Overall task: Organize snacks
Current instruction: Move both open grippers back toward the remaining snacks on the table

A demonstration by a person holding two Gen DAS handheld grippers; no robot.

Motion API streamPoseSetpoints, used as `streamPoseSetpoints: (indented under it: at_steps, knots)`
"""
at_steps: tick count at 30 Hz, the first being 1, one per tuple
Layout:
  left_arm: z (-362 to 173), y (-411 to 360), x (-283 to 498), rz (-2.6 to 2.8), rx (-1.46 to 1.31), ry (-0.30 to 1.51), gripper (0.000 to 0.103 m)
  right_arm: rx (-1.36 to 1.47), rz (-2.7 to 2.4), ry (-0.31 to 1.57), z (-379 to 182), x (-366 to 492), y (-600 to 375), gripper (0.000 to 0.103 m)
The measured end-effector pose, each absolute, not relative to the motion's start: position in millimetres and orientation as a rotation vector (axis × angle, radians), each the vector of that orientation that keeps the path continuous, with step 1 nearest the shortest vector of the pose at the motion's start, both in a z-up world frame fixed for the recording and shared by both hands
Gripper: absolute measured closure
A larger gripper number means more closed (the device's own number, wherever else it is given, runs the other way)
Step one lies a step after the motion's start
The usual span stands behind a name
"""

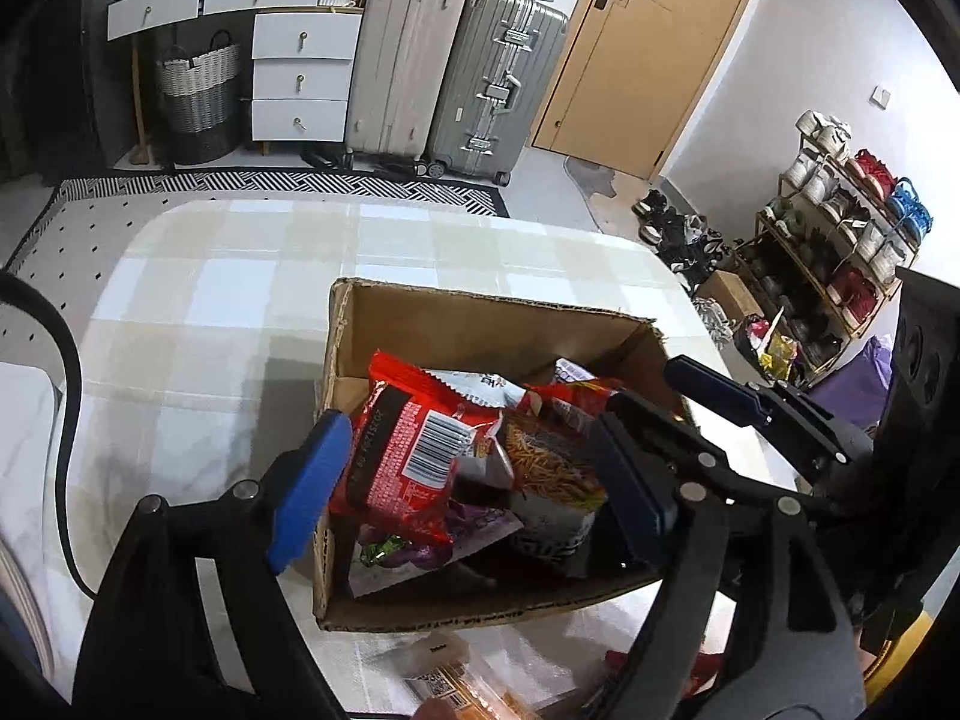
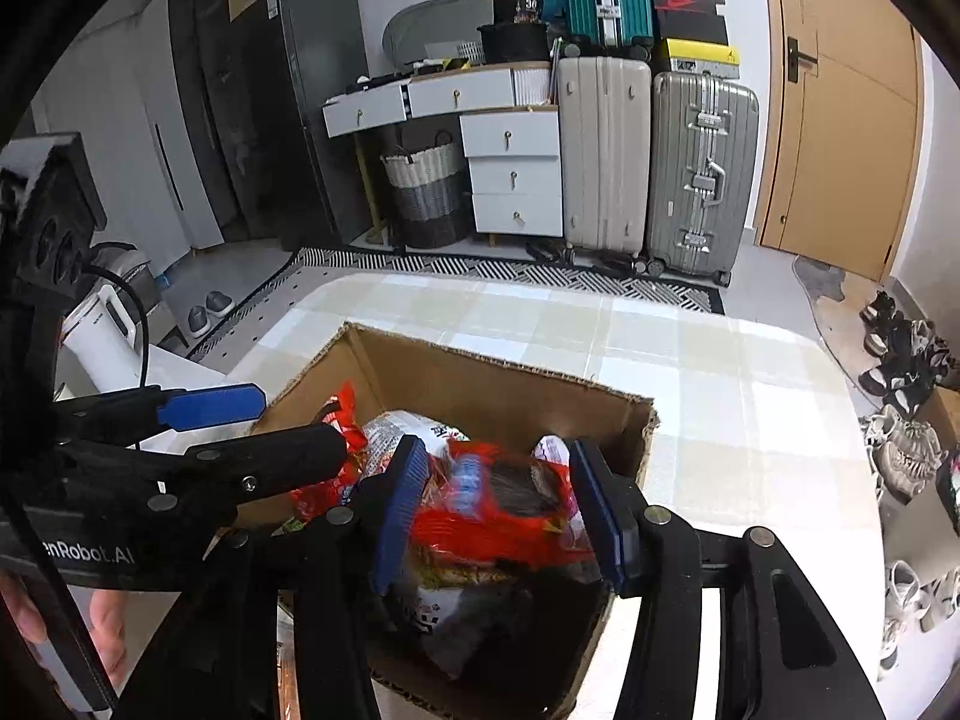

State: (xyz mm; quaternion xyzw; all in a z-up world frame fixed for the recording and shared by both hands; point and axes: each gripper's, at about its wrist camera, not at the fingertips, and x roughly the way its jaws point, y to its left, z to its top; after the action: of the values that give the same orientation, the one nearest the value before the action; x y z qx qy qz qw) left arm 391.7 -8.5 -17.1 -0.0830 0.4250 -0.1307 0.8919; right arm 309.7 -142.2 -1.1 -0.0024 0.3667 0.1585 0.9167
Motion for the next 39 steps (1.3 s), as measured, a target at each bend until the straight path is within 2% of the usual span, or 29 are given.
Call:
streamPoseSetpoints:
  at_steps: [7,9,11,28,36,37,39]
  knots:
    - [3.0,-6.2,370.7,-0.254,-0.199,0.831,0.021,0.019,0.313,0.710,18.9,292.8,-154.5,0.049]
    - [10.2,-5.2,361.4,-0.262,-0.206,0.820,0.009,0.029,0.308,0.687,27.7,283.8,-160.2,0.040]
    - [17.5,-3.8,352.2,-0.272,-0.212,0.801,0.001,0.041,0.302,0.658,37.1,272.8,-165.0,0.035]
    - [94.5,-7.5,222.2,-0.300,-0.184,0.629,0.001,0.092,0.336,0.500,100.5,144.2,-188.0,0.035]
    - [142.8,-6.3,111.2,-0.227,-0.151,0.391,0.001,0.095,0.370,0.418,124.3,70.8,-187.0,0.035]
    - [146.5,-6.7,99.8,-0.222,-0.143,0.377,0.001,0.095,0.376,0.414,125.9,64.5,-187.0,0.034]
    - [153.2,-7.3,74.0,-0.209,-0.124,0.362,0.001,0.099,0.388,0.402,127.0,49.2,-186.1,0.026]
